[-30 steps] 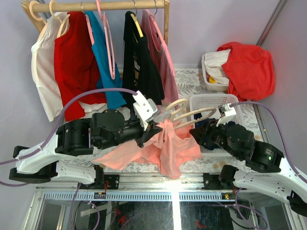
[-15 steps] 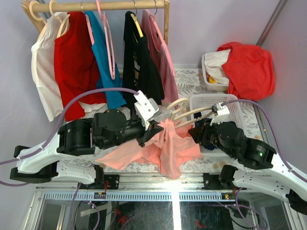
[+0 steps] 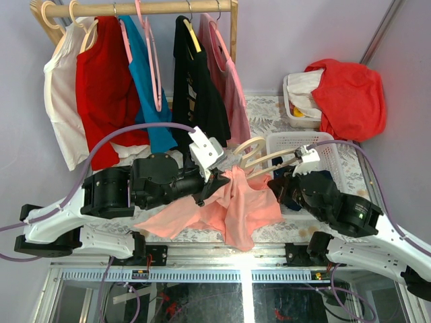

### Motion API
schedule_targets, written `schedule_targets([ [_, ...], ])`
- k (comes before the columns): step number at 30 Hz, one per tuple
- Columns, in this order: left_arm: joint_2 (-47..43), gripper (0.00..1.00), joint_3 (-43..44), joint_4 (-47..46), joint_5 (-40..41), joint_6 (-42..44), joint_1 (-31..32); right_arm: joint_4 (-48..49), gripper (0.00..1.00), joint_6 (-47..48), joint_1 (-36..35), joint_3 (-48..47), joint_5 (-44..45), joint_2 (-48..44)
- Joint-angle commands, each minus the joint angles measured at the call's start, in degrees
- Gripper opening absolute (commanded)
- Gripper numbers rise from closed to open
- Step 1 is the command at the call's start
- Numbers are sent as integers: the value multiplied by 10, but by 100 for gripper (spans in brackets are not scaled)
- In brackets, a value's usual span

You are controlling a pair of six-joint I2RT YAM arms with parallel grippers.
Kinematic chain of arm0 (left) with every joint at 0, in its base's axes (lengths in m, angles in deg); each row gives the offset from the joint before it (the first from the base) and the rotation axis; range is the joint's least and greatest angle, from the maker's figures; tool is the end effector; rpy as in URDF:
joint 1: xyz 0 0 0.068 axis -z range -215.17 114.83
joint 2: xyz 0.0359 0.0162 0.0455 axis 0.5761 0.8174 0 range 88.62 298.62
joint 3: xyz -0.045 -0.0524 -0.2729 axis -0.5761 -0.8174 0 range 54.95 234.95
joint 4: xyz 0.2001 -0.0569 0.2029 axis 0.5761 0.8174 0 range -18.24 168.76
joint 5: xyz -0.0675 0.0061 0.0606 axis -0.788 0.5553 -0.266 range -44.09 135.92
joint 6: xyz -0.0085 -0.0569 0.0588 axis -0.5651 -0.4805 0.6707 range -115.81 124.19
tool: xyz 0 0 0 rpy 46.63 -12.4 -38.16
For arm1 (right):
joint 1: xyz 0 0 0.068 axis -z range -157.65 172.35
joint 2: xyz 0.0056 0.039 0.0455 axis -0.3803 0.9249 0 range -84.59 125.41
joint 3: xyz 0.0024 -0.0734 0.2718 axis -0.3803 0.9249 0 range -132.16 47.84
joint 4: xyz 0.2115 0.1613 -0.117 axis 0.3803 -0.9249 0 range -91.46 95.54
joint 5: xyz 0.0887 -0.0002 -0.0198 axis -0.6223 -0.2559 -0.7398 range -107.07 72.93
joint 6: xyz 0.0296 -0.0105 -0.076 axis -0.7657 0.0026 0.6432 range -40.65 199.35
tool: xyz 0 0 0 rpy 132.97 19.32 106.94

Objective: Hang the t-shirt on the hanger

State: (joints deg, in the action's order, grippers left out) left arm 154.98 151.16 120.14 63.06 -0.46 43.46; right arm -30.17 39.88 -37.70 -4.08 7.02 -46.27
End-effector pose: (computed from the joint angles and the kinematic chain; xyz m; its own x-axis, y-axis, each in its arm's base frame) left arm 0.0710 -0.2458 0.5076 -0.1338 0.2731 -0.9526 0.8738 0.4861 0.0166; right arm 0.1196 0.1492 0.3536 -0.5279 0.2462 -0.8129 -0.3455 0.8121 0.4703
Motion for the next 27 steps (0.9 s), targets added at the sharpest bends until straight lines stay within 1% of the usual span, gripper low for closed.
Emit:
schedule_targets([
  [1, -12, 0, 4, -49, 4, -14, -4, -19, 0, 4, 0, -17, 95, -23],
  [8, -28, 0, -1, -29, -8, -24, -4, -70, 0, 18, 0, -49, 170, -26],
  [18, -32, 0, 8, 2, -32, -38, -4, -101, 0, 42, 1, -66, 262, -10],
  [22, -24, 0, 18, 22, -35, -41, -5, -106, 0, 64, 2, -84, 288, 3],
  [27, -34, 0, 12, 32, -26, -48, -4, -109, 0, 80, 3, -90, 296, 4],
])
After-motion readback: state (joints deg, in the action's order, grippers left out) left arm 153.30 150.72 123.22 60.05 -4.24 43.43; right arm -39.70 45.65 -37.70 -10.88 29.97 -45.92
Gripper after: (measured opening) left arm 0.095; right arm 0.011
